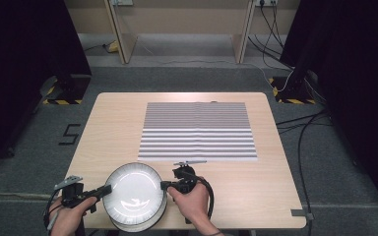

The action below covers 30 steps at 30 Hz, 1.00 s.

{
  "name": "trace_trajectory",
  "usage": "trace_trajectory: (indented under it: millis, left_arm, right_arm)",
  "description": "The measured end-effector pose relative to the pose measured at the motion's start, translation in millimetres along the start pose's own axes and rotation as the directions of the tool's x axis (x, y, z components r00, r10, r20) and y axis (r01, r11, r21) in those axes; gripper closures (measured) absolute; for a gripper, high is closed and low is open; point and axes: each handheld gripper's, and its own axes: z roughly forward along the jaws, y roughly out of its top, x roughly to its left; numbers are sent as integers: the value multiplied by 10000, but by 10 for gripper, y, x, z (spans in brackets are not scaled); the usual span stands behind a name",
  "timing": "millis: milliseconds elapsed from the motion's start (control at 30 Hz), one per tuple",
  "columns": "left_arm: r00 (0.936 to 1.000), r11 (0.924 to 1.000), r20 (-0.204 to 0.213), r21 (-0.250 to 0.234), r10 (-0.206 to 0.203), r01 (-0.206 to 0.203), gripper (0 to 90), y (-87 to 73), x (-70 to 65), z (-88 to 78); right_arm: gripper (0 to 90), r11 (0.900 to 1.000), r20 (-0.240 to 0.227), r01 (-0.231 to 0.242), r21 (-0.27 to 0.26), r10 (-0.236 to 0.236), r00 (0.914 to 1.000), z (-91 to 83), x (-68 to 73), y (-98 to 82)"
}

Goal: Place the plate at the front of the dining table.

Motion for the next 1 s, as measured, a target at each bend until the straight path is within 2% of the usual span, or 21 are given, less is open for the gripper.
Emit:
trace_trajectory:
  millis: [100, 200, 400, 533, 567, 600, 633, 667, 700, 733, 767, 800, 833, 867, 900, 933, 967, 1000]
  left_arm:
    - [10000, 10000, 29, -42, -38, 38, 846, 23, 11, 21]
    - [10000, 9999, 32, -112, 14, -13, 846, 35, 10, 32]
    - [9997, 9985, 198, -522, 168, -158, 846, 81, 0, 82]
    - [9984, 9971, 302, -602, 479, -460, 847, 134, -29, 129]
    - [9973, 9963, 264, -546, 678, -663, 847, 163, -46, 164]
    - [9963, 9950, 169, -554, 842, -831, 848, 178, -63, 190]
    - [9963, 9954, 304, -543, 805, -788, 847, 192, -75, 218]
    - [9968, 9958, 528, -718, 601, -562, 850, 203, -100, 230]
    - [9964, 9951, 407, -679, 745, -716, 850, 220, -160, 235]
    - [9972, 9950, 200, -711, 724, -708, 850, 229, -207, 241]
    - [9985, 9962, 45, -679, 542, -538, 850, 242, -205, 281]
    - [9999, 9988, -18, -472, 157, -158, 849, 246, -145, 316]
    - [9999, 9987, -100, -496, 117, -122, 844, 242, -99, 328]
    - [9999, 9987, -100, -496, 117, -122, 843, 242, -99, 328]
    - [9994, 9979, -157, -569, 305, -314, 843, 234, -77, 305]
    - [9995, 9978, -196, -605, 242, -254, 846, 227, -70, 288]
    - [9995, 9976, -175, -635, 274, -284, 848, 216, -46, 259]
    - [9992, 9974, -214, -630, 338, -351, 848, 211, -45, 252]
  right_arm:
    - [879, 9996, 42, 84, -268, -83, 10000, -4, -10, 10]
    - [879, 9995, 57, 112, -297, -110, 9999, -11, -7, 20]
    - [885, 9942, 172, 350, -1014, -334, 9993, -98, -21, 75]
    - [889, 9919, 338, 438, -1191, -400, 9986, -155, -27, 120]
    - [900, 9901, 498, 521, -1305, -459, 9977, -184, -39, 140]
    - [900, 9871, 339, 441, -1541, -393, 9987, -205, -50, 148]
    - [900, 9866, -809, -268, -1609, 139, 9966, -229, -51, 176]
    - [900, 9844, -833, -133, -1753, -14, 9965, -251, -2, 208]
    - [900, 9746, 604, 1095, -1952, -995, 9932, -272, 103, 235]
    - [900, 9633, 1138, 1770, -2018, -1565, 9811, -274, 189, 257]
    - [900, 9666, 840, 1670, -1946, -1532, 9846, -264, 223, 274]
    - [900, 9677, 930, 1798, -1765, -1654, 9818, -231, 244, 305]
    - [900, 9643, 1298, 2050, -1679, -1845, 9742, -223, 223, 327]
    - [900, 9688, 1257, 1817, -1688, -1617, 9788, -250, 172, 343]
    - [900, 9715, 1474, 1720, -1629, -1484, 9779, -302, 83, 349]
    - [900, 9733, 1602, 1615, -1628, -1354, 9778, -338, 23, 344]
    - [900, 9771, 1559, 1363, -1636, -1108, 9815, -380, -70, 331]
    - [877, 9850, 1281, 898, -1472, -710, 9892, -407, -148, 308]
